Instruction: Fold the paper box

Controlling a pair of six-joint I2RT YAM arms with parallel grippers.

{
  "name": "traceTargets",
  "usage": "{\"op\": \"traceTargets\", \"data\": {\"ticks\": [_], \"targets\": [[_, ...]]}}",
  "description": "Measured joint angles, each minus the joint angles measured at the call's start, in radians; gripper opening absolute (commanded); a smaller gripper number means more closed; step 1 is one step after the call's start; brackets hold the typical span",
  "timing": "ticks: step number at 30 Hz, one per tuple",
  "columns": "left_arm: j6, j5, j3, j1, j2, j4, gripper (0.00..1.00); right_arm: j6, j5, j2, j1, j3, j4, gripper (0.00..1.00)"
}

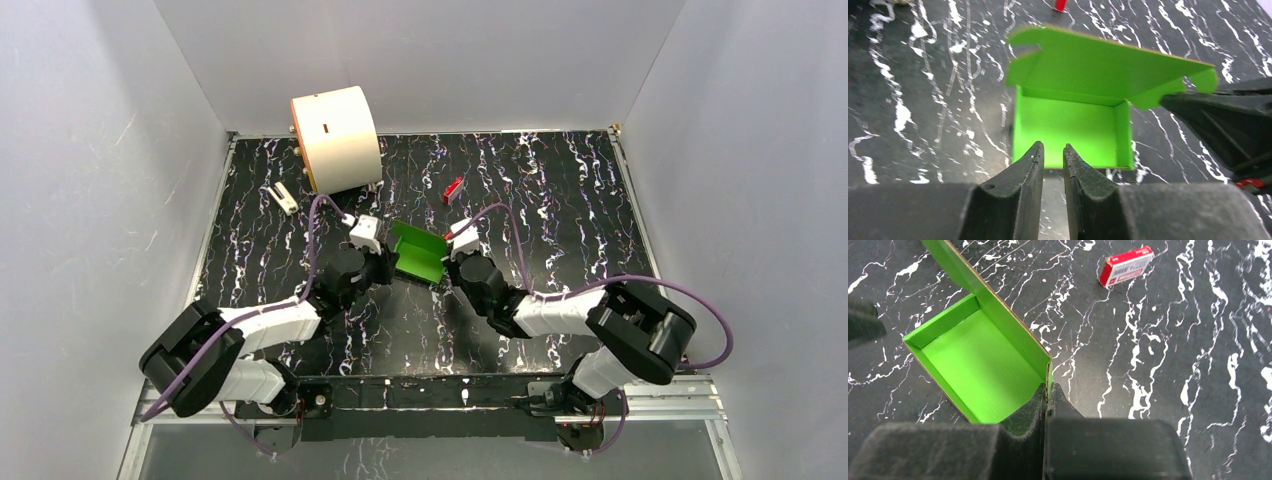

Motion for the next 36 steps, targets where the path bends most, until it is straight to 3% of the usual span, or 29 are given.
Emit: {"op": "traceTargets", "data": {"ticks": [7, 13, 24, 36], "targets": [[0.1, 0.152, 0.047, 0.152, 0.007, -0.033, 0.28, -0.171, -0.117, -0.043, -0.053, 0.002, -0.036, 0.0], [0.167, 0.273, 0.063, 0.192, 0.051, -0.017, 0.31, -0.257, -0.25, -0.043, -0.118, 0.037, -0.105, 0.0], [0.293, 0.452, 0.063, 0.309, 0.111, 0.055, 0.36, -0.326, -0.467, -0.043, -0.219, 0.077, -0.17, 0.0], [0.411, 0.636, 0.087, 0.376, 0.233, 0.163, 0.37, -0.37, -0.586, -0.04, -0.248, 0.138, -0.241, 0.0]]}}
